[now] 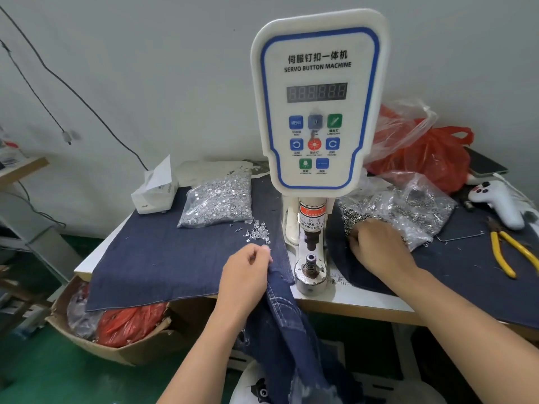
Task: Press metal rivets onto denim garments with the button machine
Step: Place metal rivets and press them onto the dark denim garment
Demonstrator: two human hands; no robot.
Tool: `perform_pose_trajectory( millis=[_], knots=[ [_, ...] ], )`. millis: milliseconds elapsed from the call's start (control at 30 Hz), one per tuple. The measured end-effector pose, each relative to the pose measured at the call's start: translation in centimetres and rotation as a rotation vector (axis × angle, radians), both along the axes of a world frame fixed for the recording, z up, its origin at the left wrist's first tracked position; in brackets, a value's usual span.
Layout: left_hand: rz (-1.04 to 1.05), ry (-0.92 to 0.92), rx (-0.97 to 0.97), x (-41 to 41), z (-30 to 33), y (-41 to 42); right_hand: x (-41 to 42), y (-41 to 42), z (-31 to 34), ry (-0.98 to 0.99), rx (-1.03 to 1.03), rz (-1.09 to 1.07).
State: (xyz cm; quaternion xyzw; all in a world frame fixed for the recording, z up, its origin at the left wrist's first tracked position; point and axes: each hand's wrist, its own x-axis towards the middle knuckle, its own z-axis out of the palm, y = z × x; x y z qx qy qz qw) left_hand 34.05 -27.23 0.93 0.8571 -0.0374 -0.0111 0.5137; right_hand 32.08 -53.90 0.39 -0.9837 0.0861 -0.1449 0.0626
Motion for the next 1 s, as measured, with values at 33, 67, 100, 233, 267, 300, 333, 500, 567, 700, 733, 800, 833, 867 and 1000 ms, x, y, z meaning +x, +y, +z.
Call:
perform_pose_trajectory(
  millis=[33,67,100,233,267,300,333,500,567,700,733,800,833,867,1000],
  knots=[
    [0.056,-0.018,0.080,0.6,-0.1,0.1,0.0,0.0,0.1,0.004,0.010,0.003],
    [0.094,-0.030,0.156,1.2,-0.1,0.3,0.1,0.0,0.2,0.007,0.020,0.005],
    [0.112,-0.032,0.217,1.8,-0.2,0.3,0.1,0.1,0.3,0.011,0.032,0.002],
    [0.090,-0.034,0.417,2.9,-0.7,-0.8,0.0,0.5,0.9,0.017,0.106,-0.042],
    [0.091,-0.055,0.457,3.0,-0.7,-1.1,0.0,0.5,1.0,0.006,0.148,-0.059],
    [0.094,-0.074,0.488,3.1,-0.8,-1.5,-0.1,0.5,1.3,-0.011,0.216,-0.083],
    [0.099,-0.091,0.507,3.2,-0.9,-1.7,-0.2,0.5,1.5,-0.030,0.310,-0.113],
    [0.128,-0.150,0.530,3.1,-1.4,-2.1,-0.5,0.2,1.9,-0.052,0.797,-0.178],
    [0.149,-0.155,0.513,3.0,-1.5,-2.1,-0.7,0.2,1.7,-0.050,0.984,-0.157],
    [0.157,-0.145,0.422,3.0,-1.9,-1.5,-1.7,0.8,1.7,-0.024,1.145,-0.131],
    [0.149,-0.146,0.398,3.0,-2.0,-1.4,-2.0,1.0,1.7,-0.014,1.173,-0.125],
    [0.133,-0.148,0.360,3.0,-2.1,-1.2,-2.4,1.7,2.0,0.007,1.235,-0.116],
    [0.127,-0.146,0.344,3.0,-2.1,-1.1,-2.6,2.1,2.1,0.011,1.271,-0.116],
    [0.121,-0.143,0.329,2.9,-2.1,-0.9,-2.8,2.5,2.2,0.010,1.313,-0.119],
    [0.093,-0.142,0.314,2.9,-2.2,-0.7,-3.3,3.8,2.6,0.019,1.432,-0.113]
  ],
)
